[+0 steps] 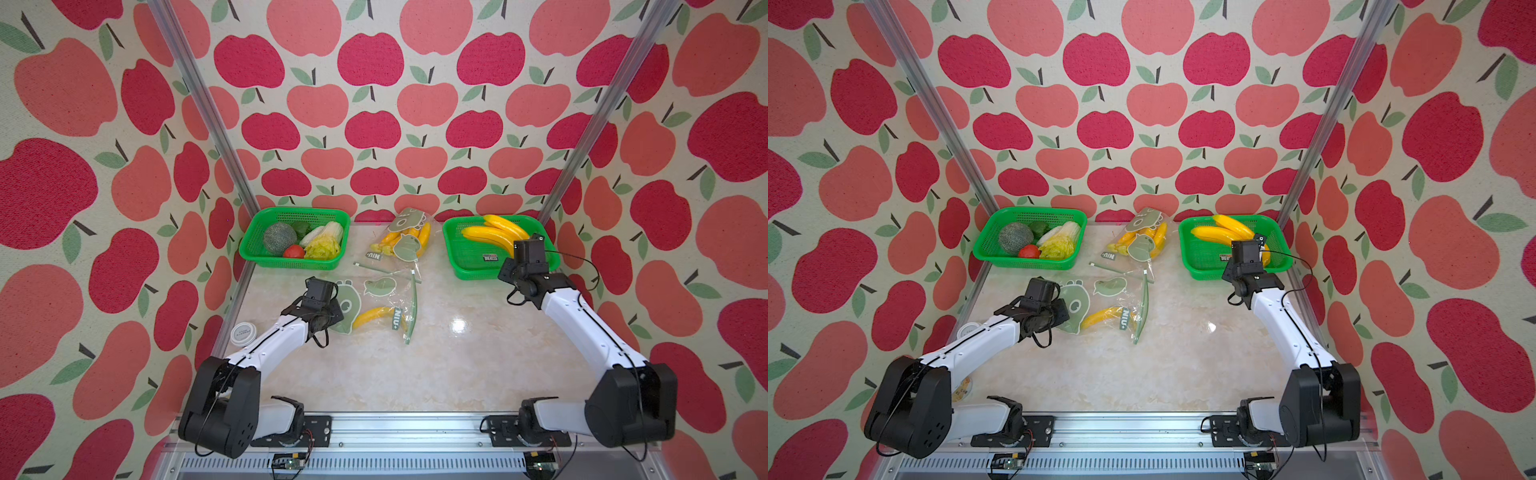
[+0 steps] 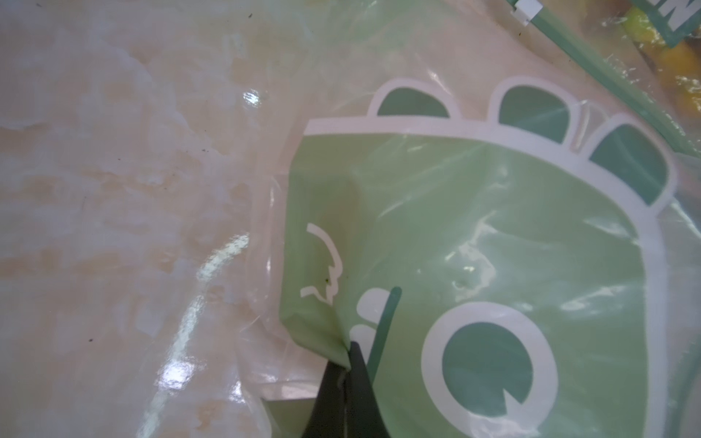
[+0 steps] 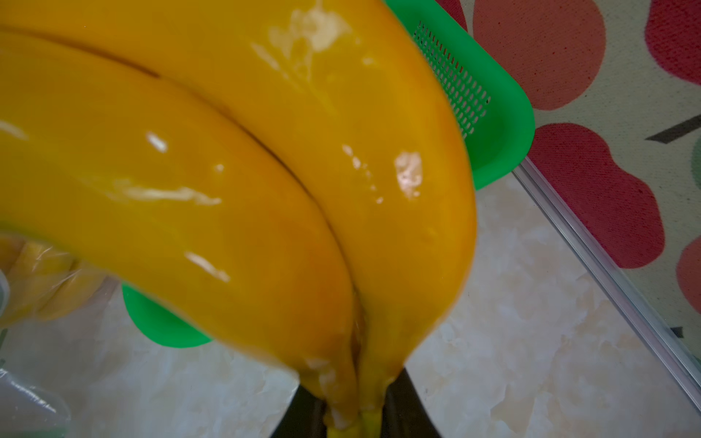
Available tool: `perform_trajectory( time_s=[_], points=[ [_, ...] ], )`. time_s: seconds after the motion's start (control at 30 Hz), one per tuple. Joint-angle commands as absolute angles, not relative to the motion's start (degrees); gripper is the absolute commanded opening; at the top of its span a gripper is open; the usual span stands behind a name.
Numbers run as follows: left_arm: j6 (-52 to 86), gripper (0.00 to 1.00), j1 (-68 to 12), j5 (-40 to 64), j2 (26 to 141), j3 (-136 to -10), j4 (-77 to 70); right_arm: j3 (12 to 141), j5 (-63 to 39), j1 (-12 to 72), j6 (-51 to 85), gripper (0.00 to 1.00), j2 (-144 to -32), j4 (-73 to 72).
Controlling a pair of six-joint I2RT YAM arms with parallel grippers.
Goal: Open the zip-top bag and take out the banana
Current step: Place the banana in the basket.
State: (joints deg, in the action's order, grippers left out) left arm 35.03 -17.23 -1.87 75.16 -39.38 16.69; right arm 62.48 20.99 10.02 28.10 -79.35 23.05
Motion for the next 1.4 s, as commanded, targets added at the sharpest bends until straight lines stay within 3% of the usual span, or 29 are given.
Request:
perform_trajectory(
  time_s=[0.0, 0.3, 0.87, 1.17, 1.37],
  points=[
    [34.0, 0.00, -17.7, -1.3, 76.2, -39.9, 15.9, 68.6, 16.5, 6.7, 26.5, 0.11, -85.2, 22.1],
    [34.0, 0.00, -18.3, -1.2, 76.7, -39.8, 15.9, 80.4, 13.7, 2.1, 26.3, 0.09, -101.0, 24.3],
    [34.6, 0.00, -19.1, -1.9, 77.0, -40.2, 16.3, 89.7, 15.6, 0.7, 30.9, 0.11, -113.4, 31.5],
    [34.1, 0.00, -19.1, -2.6, 76.8, -40.3, 16.9, 86.2, 15.8, 1.4, 27.7, 0.51, -107.0, 28.9],
    [33.7, 0.00, -19.2, -1.8, 77.2, -40.9, 16.5, 79.1, 12.9, 5.8, 24.8, 0.58, -97.3, 25.3]
  ],
)
